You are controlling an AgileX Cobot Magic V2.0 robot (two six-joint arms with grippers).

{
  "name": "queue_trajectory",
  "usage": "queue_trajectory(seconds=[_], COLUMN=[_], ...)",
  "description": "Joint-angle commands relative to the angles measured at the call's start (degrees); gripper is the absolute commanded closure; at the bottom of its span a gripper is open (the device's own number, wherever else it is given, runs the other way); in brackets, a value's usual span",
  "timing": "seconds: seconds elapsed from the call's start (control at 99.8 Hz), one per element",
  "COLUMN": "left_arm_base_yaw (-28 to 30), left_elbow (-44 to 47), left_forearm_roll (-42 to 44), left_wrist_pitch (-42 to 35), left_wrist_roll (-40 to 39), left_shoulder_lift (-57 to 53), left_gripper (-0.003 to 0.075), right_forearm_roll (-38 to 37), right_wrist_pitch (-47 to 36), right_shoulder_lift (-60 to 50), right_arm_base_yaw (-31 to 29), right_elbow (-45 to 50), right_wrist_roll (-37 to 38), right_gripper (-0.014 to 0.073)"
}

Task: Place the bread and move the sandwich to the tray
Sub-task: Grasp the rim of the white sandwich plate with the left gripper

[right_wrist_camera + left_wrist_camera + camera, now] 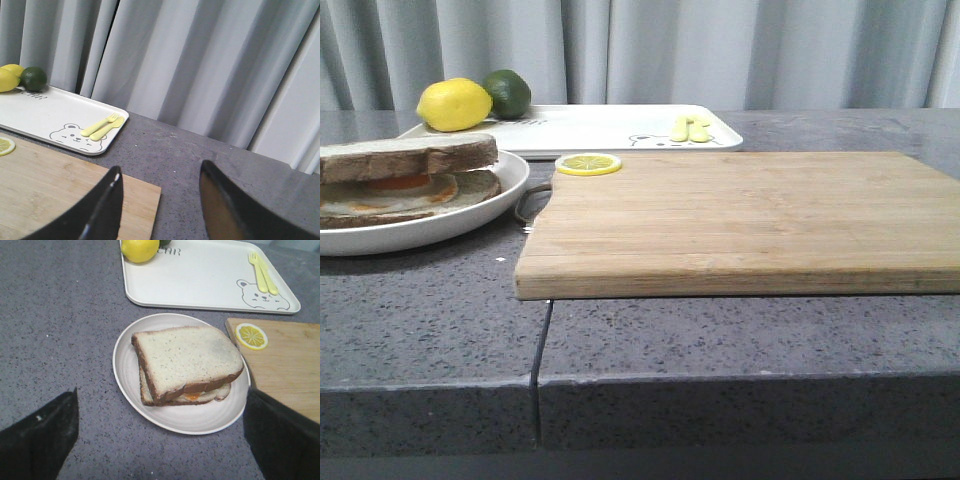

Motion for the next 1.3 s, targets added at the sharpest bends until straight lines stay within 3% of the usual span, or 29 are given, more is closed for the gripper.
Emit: queue_trajectory(seconds=[0.0, 0.311, 0.581, 1.293], left_arm_base_yaw=[0.1, 0.2, 0.2, 0.2], left_elbow=[-1.9, -1.9, -1.9, -1.9], left_forearm_roll=[0.4, 3.3, 3.3, 3.3], left_wrist_pitch=[-5.6, -9.1, -12.4, -17.4], left_wrist_roll=[-0.1, -1.6, -1.6, -1.6], left_shoulder_lift=[0.8, 6.9, 17.5, 32.2], left_gripper=[0.0104, 0.0104, 0.0155, 0.0155], right_forearm_roll=[-0.1, -0.1, -0.1, -0.1], right_wrist_pitch=[-4.5, -4.4, -4.4, -4.4], right_shoulder_lift=[0.3, 0.3, 0.3, 0.3], right_arm_base_yaw=[-0.3, -0.3, -0.3, -0.3], right_elbow=[-1.6, -1.6, -1.6, -1.6], right_wrist_roll=[0.4, 0.5, 0.5, 0.5], right_gripper=[0.0221, 0.0221, 0.0221, 0.0221])
